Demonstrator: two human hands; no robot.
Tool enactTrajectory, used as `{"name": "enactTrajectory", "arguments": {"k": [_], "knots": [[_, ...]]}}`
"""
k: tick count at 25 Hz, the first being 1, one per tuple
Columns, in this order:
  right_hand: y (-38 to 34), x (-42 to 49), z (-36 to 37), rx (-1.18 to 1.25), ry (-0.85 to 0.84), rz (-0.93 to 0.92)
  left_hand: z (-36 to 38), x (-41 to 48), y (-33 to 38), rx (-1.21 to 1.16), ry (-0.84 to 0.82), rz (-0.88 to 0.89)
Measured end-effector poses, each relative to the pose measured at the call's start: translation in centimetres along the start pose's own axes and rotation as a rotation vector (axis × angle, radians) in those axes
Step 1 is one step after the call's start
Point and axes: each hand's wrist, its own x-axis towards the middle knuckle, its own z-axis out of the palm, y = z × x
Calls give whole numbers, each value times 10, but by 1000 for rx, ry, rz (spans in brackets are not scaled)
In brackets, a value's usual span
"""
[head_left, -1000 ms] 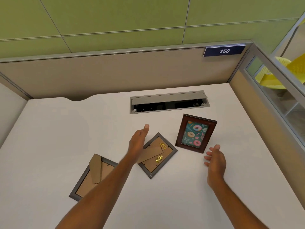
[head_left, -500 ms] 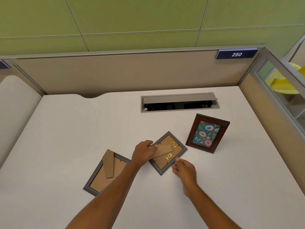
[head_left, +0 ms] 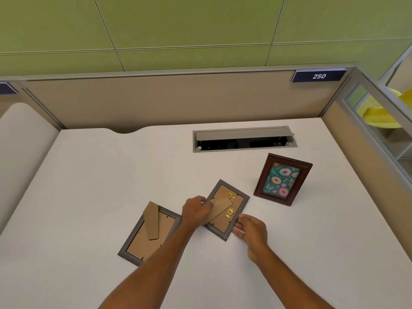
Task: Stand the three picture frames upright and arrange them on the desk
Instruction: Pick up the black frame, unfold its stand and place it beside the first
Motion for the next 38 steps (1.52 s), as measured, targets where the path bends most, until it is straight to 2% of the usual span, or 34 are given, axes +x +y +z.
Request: {"name": "enactTrajectory", "arguments": {"k": [6, 11, 18, 21, 24, 28, 31, 34, 38], "knots": [[0, -1, 3, -16, -25, -15, -10, -3, -7, -196, -28, -63], [1, -7, 6, -4, -77, -3, -14, -6, -11, -246, -26, -68], [-17, -27, 13, 71, -261, -41, -21, -15, -14, -289, -125, -60], [-32, -35, 19, 29, -234, -130, -20, -26, -8, -172, -45, 41], [-48, -44, 26, 36, -216, -196, -13, -45, -2, 35, 74, 267], [-64, -57, 39, 0, -253, -274, -4, -63, 12, -53, -13, 409], [-70, -65, 49, -65, -241, -333, -8, -63, 17, -88, -135, 463], [-72, -71, 58, -56, -281, -369, -10, -62, 12, -36, -89, 454], [-74, -73, 66, -116, -275, -393, -24, -57, 12, -186, -66, 388]]}}
